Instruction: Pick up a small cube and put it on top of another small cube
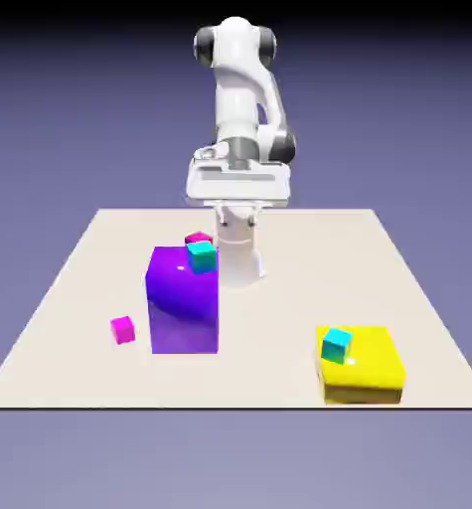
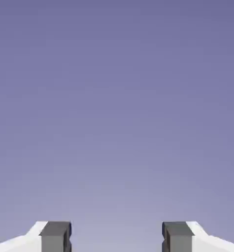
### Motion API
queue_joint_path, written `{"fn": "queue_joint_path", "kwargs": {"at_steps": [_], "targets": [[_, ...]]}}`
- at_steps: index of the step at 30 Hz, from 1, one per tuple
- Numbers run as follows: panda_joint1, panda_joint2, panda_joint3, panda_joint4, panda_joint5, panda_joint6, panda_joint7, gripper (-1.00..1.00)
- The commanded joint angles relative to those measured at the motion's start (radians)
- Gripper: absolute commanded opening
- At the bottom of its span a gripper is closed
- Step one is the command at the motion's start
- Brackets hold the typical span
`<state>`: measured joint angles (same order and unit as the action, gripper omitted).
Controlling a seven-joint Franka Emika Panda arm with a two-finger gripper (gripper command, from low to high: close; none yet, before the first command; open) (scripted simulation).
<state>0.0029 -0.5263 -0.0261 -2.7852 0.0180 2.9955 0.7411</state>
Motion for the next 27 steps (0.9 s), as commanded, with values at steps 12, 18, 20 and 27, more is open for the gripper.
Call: {"fn": "queue_joint_path", "kwargs": {"at_steps": [12,18,20,27], "targets": [[-0.091,0.435,-0.259,0.247,0.179,-0.413,0.001,0.0],[-0.136,0.652,-0.389,0.37,0.269,-0.619,0.001,0.0],[-0.151,0.725,-0.432,0.411,0.298,-0.688,0.001,0.0],[-0.201,0.964,-0.575,0.547,0.397,-0.915,0.001,0.0]]}}
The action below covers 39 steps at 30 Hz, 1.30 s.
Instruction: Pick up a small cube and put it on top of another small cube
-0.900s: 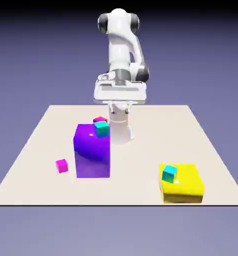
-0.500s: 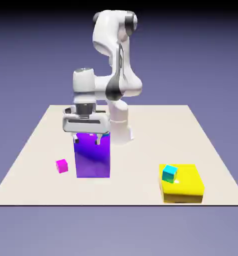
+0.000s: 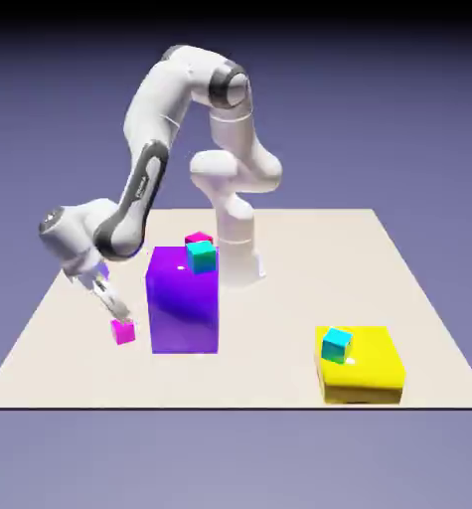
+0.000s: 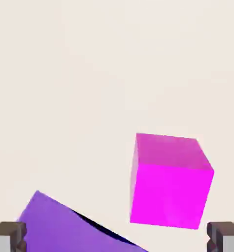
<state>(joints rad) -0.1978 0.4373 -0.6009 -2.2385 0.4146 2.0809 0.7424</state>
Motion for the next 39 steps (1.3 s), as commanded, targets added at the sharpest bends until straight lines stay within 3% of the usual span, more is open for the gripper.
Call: {"fn": "queue_joint_path", "kwargs": {"at_steps": [1,5,6,13,30,38,39], "targets": [[0.0,0.0,0.0,0.0,0.0,0.0,0.0,0.0],[-0.034,0.119,0.083,-0.041,0.111,0.139,-0.072,0.0],[-0.034,0.119,0.083,-0.041,0.111,0.139,-0.072,-1.0],[0.059,-0.093,-0.067,0.09,0.093,-0.079,0.068,-1.0],[0.147,-0.71,0.46,0.015,-0.383,-0.586,0.172,-1.0],[0.112,-0.722,0.448,-0.191,-0.407,-0.409,0.149,-1.0],[0.112,-0.722,0.448,-0.191,-0.407,-0.409,0.149,1.0]]}}
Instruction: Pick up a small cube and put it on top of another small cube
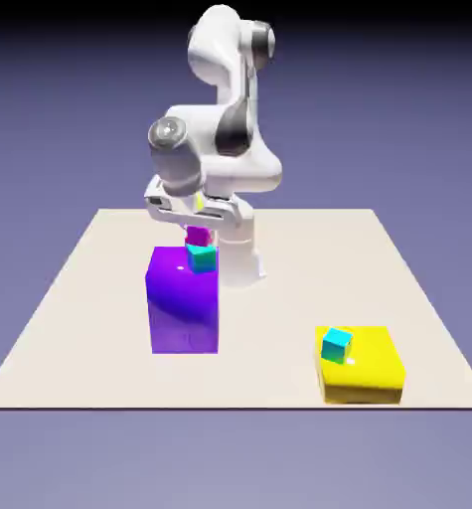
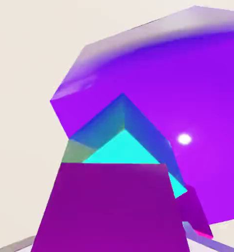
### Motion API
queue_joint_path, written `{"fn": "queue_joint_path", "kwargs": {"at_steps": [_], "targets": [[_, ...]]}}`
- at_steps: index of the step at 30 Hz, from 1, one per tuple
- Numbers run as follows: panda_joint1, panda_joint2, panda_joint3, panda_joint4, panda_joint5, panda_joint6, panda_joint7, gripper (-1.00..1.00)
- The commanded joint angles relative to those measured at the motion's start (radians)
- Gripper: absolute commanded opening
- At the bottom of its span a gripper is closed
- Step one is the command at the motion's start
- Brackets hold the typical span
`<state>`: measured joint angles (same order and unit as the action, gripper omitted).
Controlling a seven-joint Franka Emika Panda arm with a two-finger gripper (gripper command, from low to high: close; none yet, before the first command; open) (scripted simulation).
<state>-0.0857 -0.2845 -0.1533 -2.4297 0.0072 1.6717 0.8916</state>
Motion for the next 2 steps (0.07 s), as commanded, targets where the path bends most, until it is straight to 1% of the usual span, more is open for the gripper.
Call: {"fn": "queue_joint_path", "kwargs": {"at_steps": [1,2], "targets": [[0.0,0.0,0.0,0.0,0.0,0.0,0.0,1.0],[0.0,0.003,0.0,0.036,0.0,-0.034,0.0,1.0]]}}
